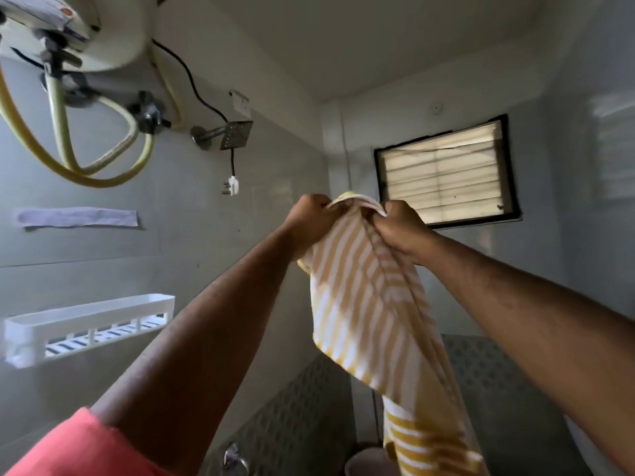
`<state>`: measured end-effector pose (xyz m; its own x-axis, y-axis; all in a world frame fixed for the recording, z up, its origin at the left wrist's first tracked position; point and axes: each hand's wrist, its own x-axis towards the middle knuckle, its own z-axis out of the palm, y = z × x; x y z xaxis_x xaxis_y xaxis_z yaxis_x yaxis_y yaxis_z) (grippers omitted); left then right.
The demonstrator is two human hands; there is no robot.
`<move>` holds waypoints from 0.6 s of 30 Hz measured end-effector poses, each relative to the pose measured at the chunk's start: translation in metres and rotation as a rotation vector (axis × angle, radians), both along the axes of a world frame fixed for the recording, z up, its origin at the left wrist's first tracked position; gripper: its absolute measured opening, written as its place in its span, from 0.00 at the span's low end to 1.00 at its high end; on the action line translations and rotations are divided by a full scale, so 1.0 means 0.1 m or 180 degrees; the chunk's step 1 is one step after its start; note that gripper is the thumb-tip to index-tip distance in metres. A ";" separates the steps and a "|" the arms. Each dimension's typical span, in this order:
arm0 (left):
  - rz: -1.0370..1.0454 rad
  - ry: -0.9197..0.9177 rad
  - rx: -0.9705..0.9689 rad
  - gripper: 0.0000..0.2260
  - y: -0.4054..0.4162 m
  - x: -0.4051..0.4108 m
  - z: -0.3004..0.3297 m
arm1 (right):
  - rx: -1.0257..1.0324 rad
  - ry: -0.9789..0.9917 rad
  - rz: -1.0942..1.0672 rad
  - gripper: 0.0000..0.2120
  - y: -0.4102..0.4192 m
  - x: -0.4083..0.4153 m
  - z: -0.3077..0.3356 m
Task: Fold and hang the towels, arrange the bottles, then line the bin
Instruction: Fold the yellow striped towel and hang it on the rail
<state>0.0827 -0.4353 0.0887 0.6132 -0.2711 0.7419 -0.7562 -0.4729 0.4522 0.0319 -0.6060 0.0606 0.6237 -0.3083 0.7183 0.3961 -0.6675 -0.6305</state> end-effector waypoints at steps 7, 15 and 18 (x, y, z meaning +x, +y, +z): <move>-0.0102 0.1171 0.1379 0.23 0.36 0.28 -0.16 | 0.0078 -0.0162 -0.0994 0.13 -0.20 0.01 0.17; -0.0103 0.1095 -0.1445 0.07 0.32 0.55 -0.06 | 0.0988 0.0114 0.0178 0.06 -0.29 0.07 0.08; -0.0314 0.0527 -0.1420 0.08 0.11 0.39 0.10 | 0.0948 0.0205 0.1037 0.04 -0.17 0.08 0.10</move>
<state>0.1220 -0.4239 0.0990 0.7203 -0.0117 0.6935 -0.6884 -0.1352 0.7127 0.0403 -0.6225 0.0704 0.7631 -0.2760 0.5843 0.5092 -0.3000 -0.8067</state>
